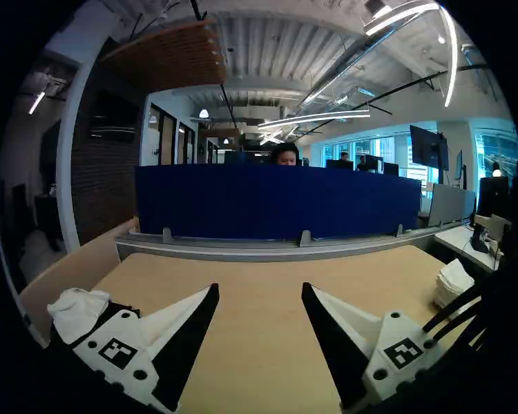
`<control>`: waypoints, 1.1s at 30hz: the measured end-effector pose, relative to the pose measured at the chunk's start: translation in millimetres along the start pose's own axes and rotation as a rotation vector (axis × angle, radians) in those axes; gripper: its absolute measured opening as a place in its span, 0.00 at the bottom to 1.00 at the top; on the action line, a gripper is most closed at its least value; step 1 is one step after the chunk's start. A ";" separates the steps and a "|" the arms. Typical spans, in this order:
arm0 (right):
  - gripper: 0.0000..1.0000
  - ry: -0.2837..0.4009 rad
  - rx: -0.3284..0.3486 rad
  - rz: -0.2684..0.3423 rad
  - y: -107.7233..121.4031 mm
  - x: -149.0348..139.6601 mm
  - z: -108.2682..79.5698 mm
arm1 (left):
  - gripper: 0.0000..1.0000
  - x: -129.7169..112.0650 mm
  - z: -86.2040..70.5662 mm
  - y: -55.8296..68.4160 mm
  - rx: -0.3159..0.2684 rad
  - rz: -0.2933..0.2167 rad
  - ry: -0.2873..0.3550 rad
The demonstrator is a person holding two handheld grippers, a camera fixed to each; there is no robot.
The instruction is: Fold towel
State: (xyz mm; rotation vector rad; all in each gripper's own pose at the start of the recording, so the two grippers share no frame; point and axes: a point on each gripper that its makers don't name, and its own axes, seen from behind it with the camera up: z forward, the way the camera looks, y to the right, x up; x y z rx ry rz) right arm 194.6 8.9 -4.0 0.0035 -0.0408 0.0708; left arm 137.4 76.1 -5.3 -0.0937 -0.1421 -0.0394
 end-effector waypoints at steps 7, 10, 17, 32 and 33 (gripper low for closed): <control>1.00 -0.006 0.004 0.002 -14.9 -2.5 1.4 | 0.88 3.6 0.8 -3.0 0.006 -0.011 0.026; 1.00 -0.012 0.010 0.003 -21.0 -4.7 1.2 | 0.88 2.6 0.6 -3.5 0.006 -0.007 0.034; 1.00 -0.022 0.020 -0.003 -35.0 -8.1 -3.4 | 0.88 -1.8 -0.4 -5.1 0.004 -0.003 0.052; 1.00 -0.033 0.056 -0.019 -65.5 -14.6 -9.3 | 0.88 -26.5 2.0 -13.2 0.021 0.054 0.121; 1.00 -0.033 0.057 -0.019 -66.5 -15.2 -9.3 | 0.88 -29.1 2.2 -15.3 0.025 0.052 0.125</control>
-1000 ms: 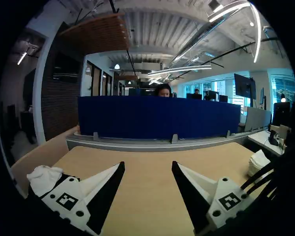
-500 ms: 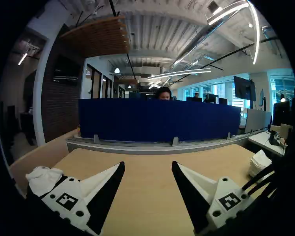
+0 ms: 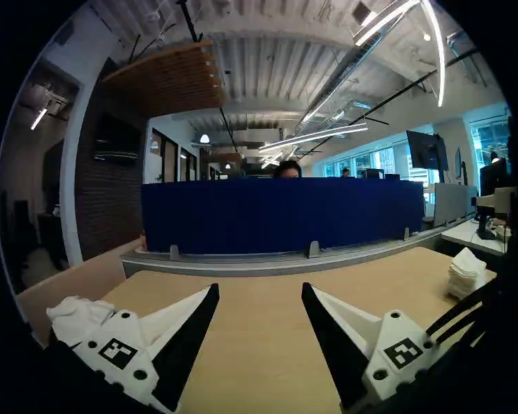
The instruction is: Fold towel
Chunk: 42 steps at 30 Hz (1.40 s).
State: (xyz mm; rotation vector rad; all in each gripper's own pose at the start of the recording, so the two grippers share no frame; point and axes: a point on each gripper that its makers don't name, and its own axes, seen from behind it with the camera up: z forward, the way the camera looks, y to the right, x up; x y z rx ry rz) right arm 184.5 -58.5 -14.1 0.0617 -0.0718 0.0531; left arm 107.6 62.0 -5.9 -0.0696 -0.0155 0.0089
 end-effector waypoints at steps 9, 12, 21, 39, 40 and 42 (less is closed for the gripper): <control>1.00 -0.010 0.006 -0.008 -3.0 -7.0 8.0 | 0.88 -24.7 -1.9 -12.5 0.037 0.024 0.021; 1.00 -0.012 0.008 -0.015 -5.4 -9.1 12.1 | 0.88 -33.2 -3.4 -15.0 0.041 0.033 0.022; 1.00 -0.009 0.015 -0.018 -16.5 -18.1 19.6 | 0.88 -54.8 -7.5 -23.7 0.044 0.039 0.043; 1.00 0.016 0.003 -0.046 -11.6 -29.5 24.3 | 0.88 -106.7 -4.9 -37.4 0.066 0.005 0.041; 1.00 0.015 0.004 -0.046 -11.7 -29.8 24.4 | 0.88 -108.3 -5.0 -37.3 0.066 0.004 0.041; 1.00 0.014 0.005 -0.046 -11.9 -30.2 24.5 | 0.88 -111.6 -5.1 -37.0 0.067 0.001 0.039</control>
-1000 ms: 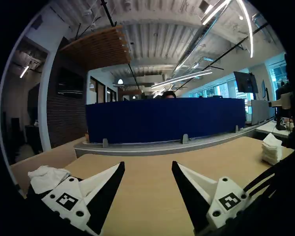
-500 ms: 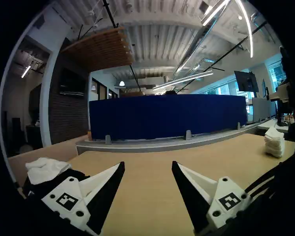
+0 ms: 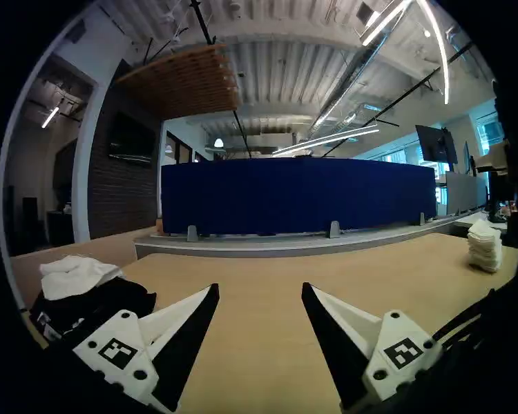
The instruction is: Fold towel
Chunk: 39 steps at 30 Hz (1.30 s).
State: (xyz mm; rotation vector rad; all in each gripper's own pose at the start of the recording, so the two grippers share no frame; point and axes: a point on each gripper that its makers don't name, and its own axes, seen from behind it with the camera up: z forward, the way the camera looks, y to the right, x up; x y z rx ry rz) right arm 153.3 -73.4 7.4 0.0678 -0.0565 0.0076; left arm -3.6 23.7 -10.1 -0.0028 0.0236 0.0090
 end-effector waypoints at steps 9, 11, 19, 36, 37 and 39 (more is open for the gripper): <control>1.00 0.008 0.004 0.000 1.0 2.7 2.6 | 0.88 -3.0 -1.1 3.1 -0.001 -0.007 -0.001; 1.00 0.012 0.003 0.001 1.7 2.7 3.7 | 0.88 -3.7 -0.7 2.8 -0.003 -0.013 -0.001; 1.00 0.026 0.001 0.007 5.6 5.1 2.1 | 0.88 -5.9 -0.6 2.2 -0.008 -0.017 -0.004; 1.00 0.086 -0.045 0.025 39.9 -4.8 -14.9 | 0.88 -4.6 -0.3 1.9 -0.008 -0.019 -0.005; 1.00 0.086 -0.049 0.021 42.2 -9.0 -15.1 | 0.88 -4.5 -0.2 1.9 -0.008 -0.019 -0.005; 1.00 0.086 -0.055 0.013 46.3 -16.7 -15.4 | 0.88 -4.4 -0.2 1.9 -0.008 -0.019 -0.005</control>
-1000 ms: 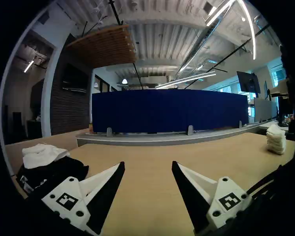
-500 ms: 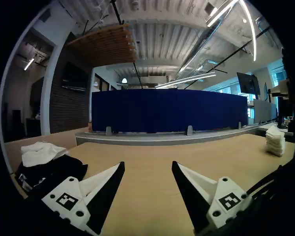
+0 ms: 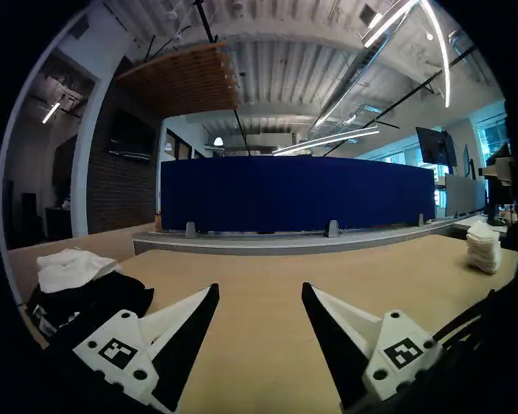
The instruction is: Fold towel
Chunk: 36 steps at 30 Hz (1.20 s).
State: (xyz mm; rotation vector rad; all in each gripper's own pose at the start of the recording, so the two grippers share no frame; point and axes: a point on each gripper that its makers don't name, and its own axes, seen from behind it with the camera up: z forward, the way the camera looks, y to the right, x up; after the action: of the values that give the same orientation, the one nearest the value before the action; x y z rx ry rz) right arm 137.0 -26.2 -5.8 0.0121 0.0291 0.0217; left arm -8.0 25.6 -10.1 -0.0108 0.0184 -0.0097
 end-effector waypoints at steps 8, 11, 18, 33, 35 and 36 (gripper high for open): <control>1.00 -0.014 -0.002 -0.020 12.1 -44.8 -0.3 | 0.88 -0.2 -0.3 -0.8 0.000 0.000 0.000; 1.00 -0.023 -0.006 -0.020 16.5 -62.6 0.1 | 0.88 -0.3 -0.2 -1.2 0.000 0.000 0.000; 1.00 -0.026 -0.020 -0.008 26.5 -91.7 1.5 | 0.88 -0.4 -0.6 -2.2 0.000 0.001 0.000; 1.00 -0.038 -0.016 0.019 35.6 -129.4 2.6 | 0.88 0.0 -0.4 -1.5 0.000 0.000 0.001; 1.00 -0.038 -0.019 0.022 36.7 -131.8 2.7 | 0.88 -0.1 -0.5 -1.4 0.000 0.000 0.001; 1.00 -0.038 -0.021 0.024 37.2 -132.9 2.8 | 0.88 -0.2 -0.5 -1.4 0.000 0.000 0.001</control>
State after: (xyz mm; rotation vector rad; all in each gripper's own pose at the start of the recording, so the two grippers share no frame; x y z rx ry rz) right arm 3.5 8.0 1.3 -0.0083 -0.0096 0.0456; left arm -8.2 24.2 -10.7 -0.0104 0.0189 -0.0095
